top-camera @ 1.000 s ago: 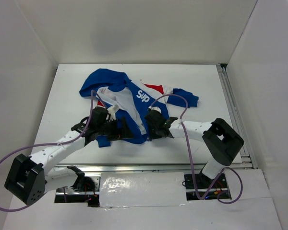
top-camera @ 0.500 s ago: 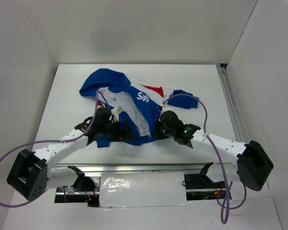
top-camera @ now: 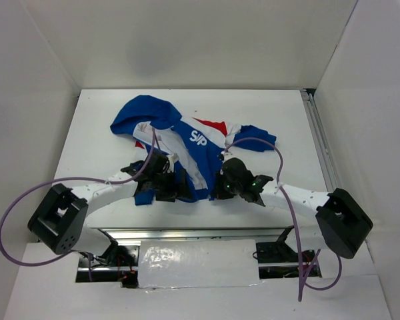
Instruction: Zip up the jacket
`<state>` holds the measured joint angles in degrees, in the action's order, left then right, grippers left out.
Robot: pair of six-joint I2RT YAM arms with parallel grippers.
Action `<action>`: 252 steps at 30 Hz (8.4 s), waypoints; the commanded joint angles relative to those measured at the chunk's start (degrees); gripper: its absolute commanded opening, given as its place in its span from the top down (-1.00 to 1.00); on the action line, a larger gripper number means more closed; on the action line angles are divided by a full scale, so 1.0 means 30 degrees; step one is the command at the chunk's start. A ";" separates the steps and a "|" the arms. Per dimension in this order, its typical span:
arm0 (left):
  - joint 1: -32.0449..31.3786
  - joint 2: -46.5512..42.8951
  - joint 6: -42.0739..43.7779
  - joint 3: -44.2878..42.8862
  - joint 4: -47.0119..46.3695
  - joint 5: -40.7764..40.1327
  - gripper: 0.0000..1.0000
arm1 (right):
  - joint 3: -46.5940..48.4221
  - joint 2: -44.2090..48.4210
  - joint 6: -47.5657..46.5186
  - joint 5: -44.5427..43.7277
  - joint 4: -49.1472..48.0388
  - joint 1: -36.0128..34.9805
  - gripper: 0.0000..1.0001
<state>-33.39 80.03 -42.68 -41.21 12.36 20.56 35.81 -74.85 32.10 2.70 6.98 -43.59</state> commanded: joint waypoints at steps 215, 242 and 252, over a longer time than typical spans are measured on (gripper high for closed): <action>-0.1938 -0.9740 -0.1800 0.5563 -1.8504 0.4806 1.00 | -0.5551 1.3465 -0.3493 0.4228 -1.4105 -0.2520 1.00; -0.1967 -0.9011 -0.1712 0.4187 -1.6337 0.6244 0.06 | -0.5200 1.1737 -0.1002 0.2617 -1.4984 -0.2549 1.00; -0.2025 -0.8542 -0.1215 0.4360 -1.6481 0.6360 1.00 | -0.5551 1.2117 -0.0124 0.2000 -1.5657 -0.2578 1.00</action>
<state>-38.94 54.15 -47.92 -27.38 -33.26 37.89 17.69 -39.77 30.17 10.66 -33.36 -50.87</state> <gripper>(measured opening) 0.053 0.018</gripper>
